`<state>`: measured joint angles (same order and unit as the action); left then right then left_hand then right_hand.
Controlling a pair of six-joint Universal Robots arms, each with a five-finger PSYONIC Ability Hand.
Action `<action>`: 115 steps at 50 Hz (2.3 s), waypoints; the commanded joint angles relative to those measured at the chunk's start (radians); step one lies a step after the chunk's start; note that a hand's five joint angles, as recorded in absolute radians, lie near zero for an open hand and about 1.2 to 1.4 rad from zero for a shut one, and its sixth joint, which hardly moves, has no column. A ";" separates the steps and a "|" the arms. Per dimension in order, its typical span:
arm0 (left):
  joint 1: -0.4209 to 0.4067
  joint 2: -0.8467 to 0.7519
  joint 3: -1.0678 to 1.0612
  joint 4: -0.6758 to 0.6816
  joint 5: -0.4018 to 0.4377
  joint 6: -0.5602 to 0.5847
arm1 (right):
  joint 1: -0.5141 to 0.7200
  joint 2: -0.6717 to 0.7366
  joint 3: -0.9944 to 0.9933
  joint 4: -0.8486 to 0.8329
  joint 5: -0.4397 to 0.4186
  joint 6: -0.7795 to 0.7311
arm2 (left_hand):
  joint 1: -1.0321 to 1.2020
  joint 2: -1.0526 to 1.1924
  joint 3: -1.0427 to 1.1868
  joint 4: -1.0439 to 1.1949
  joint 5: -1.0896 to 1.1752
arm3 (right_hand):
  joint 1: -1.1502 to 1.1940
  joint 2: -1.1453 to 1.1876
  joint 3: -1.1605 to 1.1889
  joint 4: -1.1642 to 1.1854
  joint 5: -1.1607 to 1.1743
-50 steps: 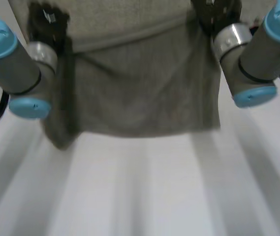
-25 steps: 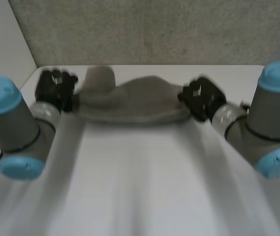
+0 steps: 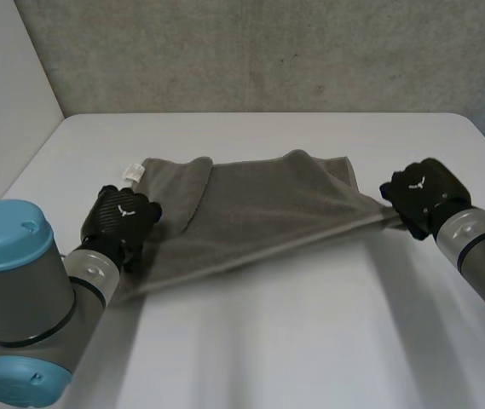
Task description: Fold the towel.
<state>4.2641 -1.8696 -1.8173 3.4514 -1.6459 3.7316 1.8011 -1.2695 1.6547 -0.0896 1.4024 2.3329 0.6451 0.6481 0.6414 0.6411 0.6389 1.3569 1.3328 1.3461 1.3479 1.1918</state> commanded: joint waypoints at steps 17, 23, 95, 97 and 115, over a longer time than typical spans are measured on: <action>0.120 0.237 -0.261 -0.100 0.196 -0.004 | 0.012 0.059 0.040 -0.019 -0.003 0.000 | 0.085 0.082 0.089 0.089 -0.083 | 0.039 0.063 0.050 0.048 0.030; 0.209 0.222 -0.277 -0.101 0.228 -0.004 | 0.014 0.059 0.045 -0.022 -0.005 0.000 | 0.035 0.032 0.039 0.039 -0.133 | 0.039 0.063 0.050 0.048 0.030; 0.361 -0.143 0.007 -0.086 0.324 -0.001 | 0.012 0.073 0.065 -0.032 -0.034 -0.003 | 0.194 0.190 0.197 0.198 0.025 | 0.039 0.063 0.050 0.048 0.030; 0.356 -0.140 0.007 -0.086 0.324 -0.001 | 0.012 0.073 0.065 -0.032 -0.034 -0.003 | 0.211 0.208 0.215 0.215 0.043 | 0.039 0.063 0.050 0.048 0.030; 0.316 -0.132 0.003 -0.080 0.319 -0.007 | 0.000 0.072 0.057 -0.033 -0.031 -0.001 | 0.690 0.687 0.694 0.694 0.522 | 0.039 0.063 0.050 0.048 0.030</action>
<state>4.5863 -2.0075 -1.8083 3.3717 -1.3237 3.7272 1.8101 -1.1953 1.7189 -0.1212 1.3680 2.3309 1.2702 1.2699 1.2756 1.2704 1.2626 1.3570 1.3328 1.3465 1.3487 1.1919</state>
